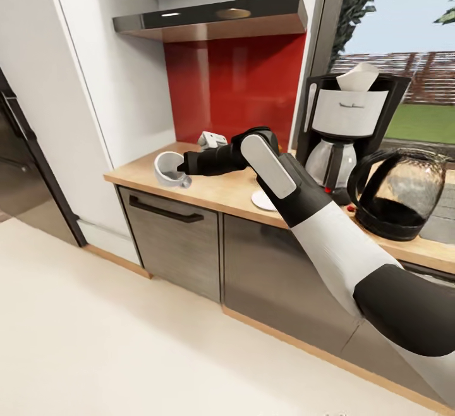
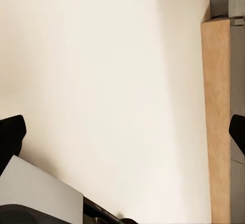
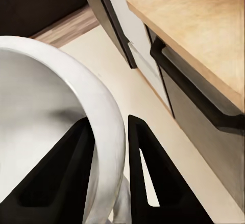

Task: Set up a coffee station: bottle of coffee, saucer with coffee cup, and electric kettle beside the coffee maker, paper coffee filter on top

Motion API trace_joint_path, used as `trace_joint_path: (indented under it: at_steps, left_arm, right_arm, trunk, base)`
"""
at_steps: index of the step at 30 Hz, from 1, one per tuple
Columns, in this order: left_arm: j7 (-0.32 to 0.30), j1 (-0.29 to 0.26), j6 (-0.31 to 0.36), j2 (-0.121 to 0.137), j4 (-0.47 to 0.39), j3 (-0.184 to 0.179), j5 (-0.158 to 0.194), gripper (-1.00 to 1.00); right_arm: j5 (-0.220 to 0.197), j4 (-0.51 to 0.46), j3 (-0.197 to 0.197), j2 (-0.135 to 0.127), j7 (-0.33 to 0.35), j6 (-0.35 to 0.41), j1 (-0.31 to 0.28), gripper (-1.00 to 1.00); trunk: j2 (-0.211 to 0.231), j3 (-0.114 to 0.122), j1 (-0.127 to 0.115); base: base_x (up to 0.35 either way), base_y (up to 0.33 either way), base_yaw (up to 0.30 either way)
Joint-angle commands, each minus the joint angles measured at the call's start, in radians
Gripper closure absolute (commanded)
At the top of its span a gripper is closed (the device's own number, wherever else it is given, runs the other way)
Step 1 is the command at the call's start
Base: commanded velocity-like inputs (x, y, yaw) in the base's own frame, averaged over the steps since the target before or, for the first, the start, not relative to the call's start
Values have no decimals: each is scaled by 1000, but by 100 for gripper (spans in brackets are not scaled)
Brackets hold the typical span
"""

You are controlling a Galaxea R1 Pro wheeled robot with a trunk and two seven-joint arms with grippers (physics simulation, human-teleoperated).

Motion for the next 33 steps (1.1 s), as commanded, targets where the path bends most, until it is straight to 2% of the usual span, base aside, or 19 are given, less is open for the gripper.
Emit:
trace_joint_path:
  at_steps: [1,13,23,28,33]
  left_arm:
    - [-4,0,7,0,0,-4,8,-100]
    - [-4,0,7,0,0,-4,8,-100]
    - [-3,0,7,0,0,-4,8,-100]
    - [-3,0,7,0,0,-4,8,-100]
    - [-2,0,7,0,0,-4,9,-100]
  right_arm:
    - [-11,0,1,0,-11,1,-1,100]
    - [-12,0,1,-1,-11,1,-1,100]
    - [-12,0,1,-1,-11,1,-1,100]
    - [-11,0,1,-1,-11,1,-1,100]
    - [-11,0,1,-1,-12,1,-1,100]
  trunk:
    - [0,-1,0]
    - [0,-1,0]
    - [0,1,0]
    - [0,4,0]
    - [0,5,0]
  base:
    - [3,13,-251]
    - [7,19,-261]
    - [95,224,-116]
    - [28,65,-211]
    - [3,8,-42]
